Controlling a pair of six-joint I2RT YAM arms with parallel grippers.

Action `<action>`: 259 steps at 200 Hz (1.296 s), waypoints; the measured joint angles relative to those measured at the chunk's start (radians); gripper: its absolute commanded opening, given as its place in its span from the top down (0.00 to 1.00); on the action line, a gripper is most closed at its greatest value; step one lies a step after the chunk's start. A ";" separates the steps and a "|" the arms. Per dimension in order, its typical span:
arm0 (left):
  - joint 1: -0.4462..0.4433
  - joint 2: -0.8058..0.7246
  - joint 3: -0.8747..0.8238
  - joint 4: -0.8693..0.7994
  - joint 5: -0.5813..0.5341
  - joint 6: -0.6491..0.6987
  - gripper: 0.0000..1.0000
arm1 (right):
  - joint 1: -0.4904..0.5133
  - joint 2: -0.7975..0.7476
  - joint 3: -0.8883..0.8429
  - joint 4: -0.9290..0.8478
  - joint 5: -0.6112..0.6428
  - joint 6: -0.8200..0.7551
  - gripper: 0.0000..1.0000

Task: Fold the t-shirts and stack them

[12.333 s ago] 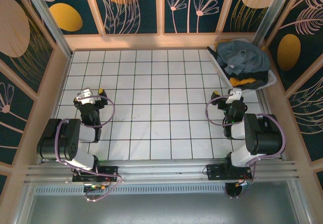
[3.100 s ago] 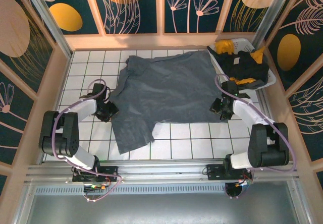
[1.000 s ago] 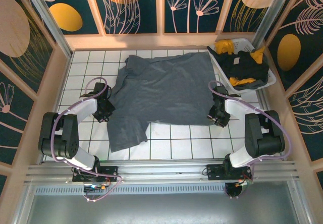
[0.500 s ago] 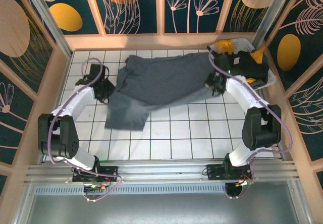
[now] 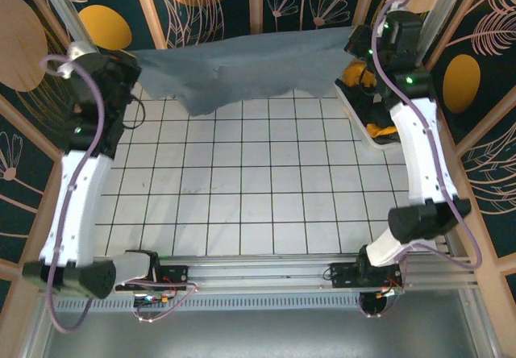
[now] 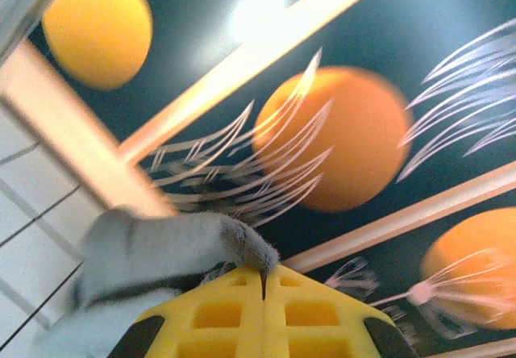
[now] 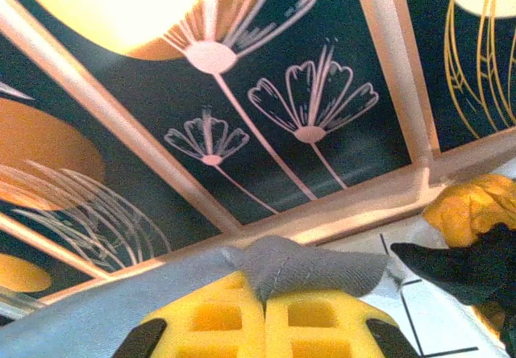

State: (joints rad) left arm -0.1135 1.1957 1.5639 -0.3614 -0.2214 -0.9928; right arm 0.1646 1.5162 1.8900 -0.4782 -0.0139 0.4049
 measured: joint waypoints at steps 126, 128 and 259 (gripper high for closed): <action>0.109 0.436 0.604 -0.229 0.087 0.038 1.00 | -0.026 0.078 0.115 0.196 -0.211 0.084 1.00; 0.115 0.453 0.610 -0.236 0.098 0.038 1.00 | -0.027 0.097 0.124 0.192 -0.217 0.087 1.00; 0.251 0.264 0.478 -0.268 0.384 0.048 1.00 | -0.073 -0.020 -0.063 0.071 -0.203 0.153 1.00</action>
State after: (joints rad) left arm 0.1375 1.4597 2.0418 -0.6296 0.1623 -0.9443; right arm 0.0917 1.4963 1.8271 -0.4072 -0.2173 0.5579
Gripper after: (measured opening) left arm 0.053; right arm 0.049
